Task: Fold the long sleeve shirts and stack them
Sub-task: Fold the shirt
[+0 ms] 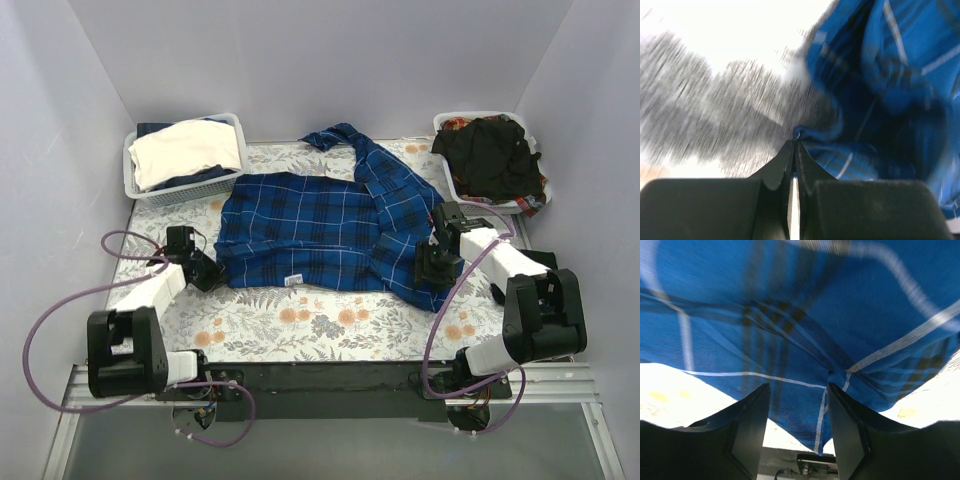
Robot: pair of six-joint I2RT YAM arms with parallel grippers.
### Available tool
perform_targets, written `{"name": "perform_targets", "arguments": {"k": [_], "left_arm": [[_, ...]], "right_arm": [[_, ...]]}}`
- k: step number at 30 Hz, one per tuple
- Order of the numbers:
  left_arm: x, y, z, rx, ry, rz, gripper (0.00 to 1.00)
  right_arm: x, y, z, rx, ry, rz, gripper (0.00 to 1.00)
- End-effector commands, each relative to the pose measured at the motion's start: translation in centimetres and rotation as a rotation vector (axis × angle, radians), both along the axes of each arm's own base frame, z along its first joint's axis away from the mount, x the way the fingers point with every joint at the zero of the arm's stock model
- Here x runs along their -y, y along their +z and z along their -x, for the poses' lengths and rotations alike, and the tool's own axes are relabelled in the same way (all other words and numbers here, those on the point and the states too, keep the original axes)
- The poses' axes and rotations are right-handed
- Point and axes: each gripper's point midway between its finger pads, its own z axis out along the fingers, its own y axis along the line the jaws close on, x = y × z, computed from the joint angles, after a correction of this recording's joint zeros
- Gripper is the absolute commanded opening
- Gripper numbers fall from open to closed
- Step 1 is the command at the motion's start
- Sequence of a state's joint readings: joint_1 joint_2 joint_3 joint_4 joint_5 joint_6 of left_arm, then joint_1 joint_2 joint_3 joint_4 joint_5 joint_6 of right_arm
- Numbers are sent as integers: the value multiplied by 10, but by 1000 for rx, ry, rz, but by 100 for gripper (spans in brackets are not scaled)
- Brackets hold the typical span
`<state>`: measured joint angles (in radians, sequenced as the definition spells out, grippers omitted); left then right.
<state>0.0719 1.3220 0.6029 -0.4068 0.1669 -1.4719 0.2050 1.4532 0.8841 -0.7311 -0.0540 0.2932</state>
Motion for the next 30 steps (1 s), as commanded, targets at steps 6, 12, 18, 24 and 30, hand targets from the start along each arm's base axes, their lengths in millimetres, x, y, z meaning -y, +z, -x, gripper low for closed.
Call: {"name": "perform_targets", "arguments": {"k": [6,12,18,24,30], "left_arm": [[-7,90,42,-22,150,-30,0],[-8,84,75,-57,298,6,0],[-7,85,103,-91,375,35,46],[-27,107,94,6,369,-78,64],[-4,118,52,108,233,29,62]], "right_arm": [[1,-14,27,-90,-26,-6,56],[12,-27,48,-179,-62,46,55],[26,-30,67,-206,-121,74,54],[39,-23,67,-179,-147,116,54],[36,-13,54,-142,-147,96,54]]}}
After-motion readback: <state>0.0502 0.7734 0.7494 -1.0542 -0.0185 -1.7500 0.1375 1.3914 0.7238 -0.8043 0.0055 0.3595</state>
